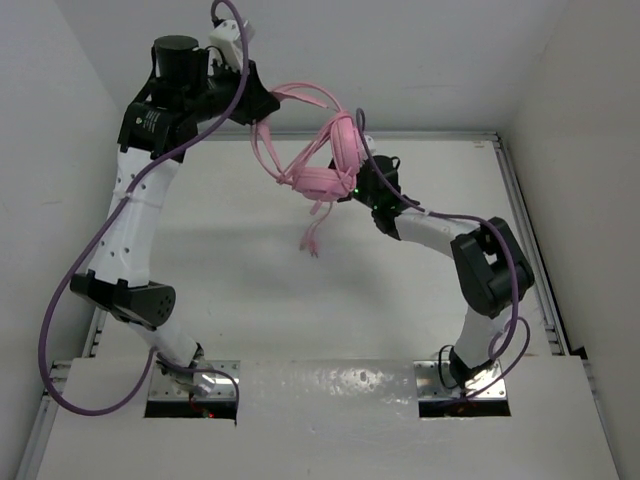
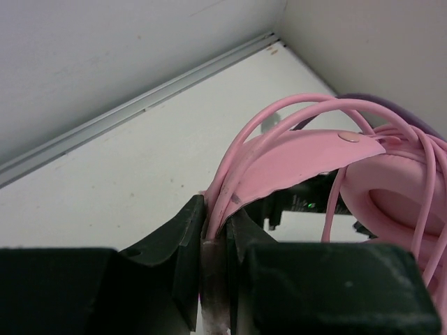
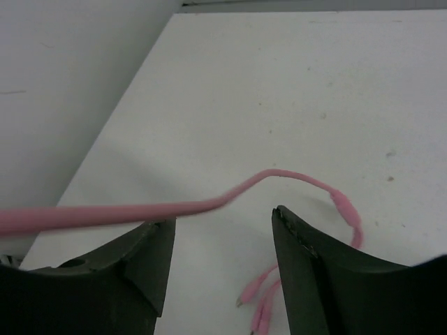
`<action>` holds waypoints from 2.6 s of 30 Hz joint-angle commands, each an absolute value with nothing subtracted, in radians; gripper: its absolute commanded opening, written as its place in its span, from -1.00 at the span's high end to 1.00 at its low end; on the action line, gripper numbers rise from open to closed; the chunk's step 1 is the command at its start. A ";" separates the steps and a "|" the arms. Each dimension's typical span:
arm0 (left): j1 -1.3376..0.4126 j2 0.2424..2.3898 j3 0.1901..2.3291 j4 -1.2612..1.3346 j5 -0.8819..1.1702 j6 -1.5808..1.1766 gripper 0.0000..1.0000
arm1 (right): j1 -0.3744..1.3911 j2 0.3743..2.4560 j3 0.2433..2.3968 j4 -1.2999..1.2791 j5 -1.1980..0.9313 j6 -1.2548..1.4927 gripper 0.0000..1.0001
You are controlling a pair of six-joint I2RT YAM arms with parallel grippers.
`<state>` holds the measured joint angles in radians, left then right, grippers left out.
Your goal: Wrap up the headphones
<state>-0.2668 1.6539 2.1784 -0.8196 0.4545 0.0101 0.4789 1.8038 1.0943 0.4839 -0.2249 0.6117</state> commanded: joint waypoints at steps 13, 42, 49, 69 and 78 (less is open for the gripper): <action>-0.265 1.658 2.385 -0.704 0.502 -0.178 1.00 | 0.618 1.953 1.141 0.669 0.017 0.650 -0.25; -0.044 1.720 2.191 -0.569 0.241 -0.447 1.00 | 1.172 1.789 1.409 -0.251 0.557 0.020 1.00; -0.046 1.646 1.962 -0.615 0.103 -0.167 1.00 | 1.177 1.895 1.809 -0.791 0.547 0.159 1.00; -0.021 1.632 2.264 -0.629 0.627 -0.472 1.00 | 0.870 1.742 1.052 0.373 0.005 0.420 0.85; -0.020 1.629 2.316 -0.637 0.664 -0.473 1.00 | 0.839 1.865 1.075 0.502 0.023 0.569 0.25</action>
